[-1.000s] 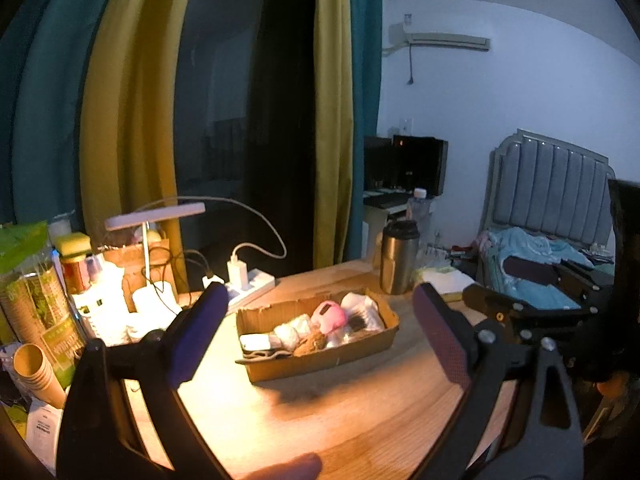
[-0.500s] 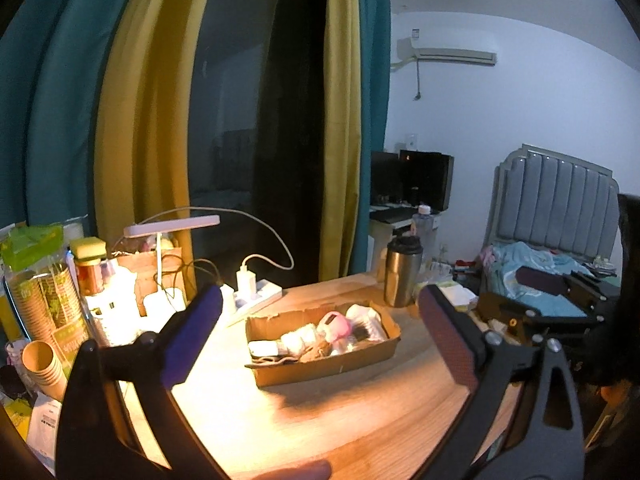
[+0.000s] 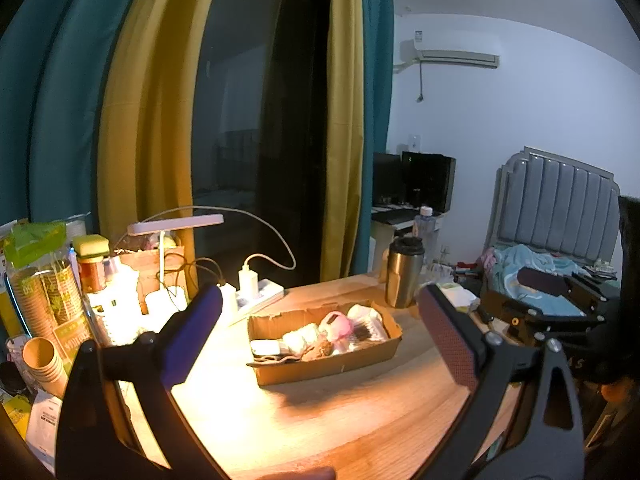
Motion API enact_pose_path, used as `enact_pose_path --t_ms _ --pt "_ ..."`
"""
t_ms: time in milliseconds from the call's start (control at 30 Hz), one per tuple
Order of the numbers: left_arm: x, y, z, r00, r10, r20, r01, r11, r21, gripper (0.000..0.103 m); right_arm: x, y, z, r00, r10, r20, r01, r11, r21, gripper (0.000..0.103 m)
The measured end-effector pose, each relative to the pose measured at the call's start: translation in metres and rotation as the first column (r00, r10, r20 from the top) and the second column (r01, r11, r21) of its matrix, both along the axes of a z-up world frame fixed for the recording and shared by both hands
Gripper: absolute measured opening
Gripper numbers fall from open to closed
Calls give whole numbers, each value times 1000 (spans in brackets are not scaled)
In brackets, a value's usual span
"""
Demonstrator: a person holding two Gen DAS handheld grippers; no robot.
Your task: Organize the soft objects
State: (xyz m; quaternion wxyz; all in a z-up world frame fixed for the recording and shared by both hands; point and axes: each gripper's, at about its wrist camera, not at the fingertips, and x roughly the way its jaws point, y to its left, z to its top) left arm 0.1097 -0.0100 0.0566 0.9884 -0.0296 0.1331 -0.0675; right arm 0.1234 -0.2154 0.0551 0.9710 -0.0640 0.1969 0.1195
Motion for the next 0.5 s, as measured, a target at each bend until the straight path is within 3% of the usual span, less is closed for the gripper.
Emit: enact_pose_path --t_ms 500 --pt "1 -4 -2 1000 -3 -5 3 1000 3 99 -1 0 0 1000 -1 -3 1 1000 2 76"
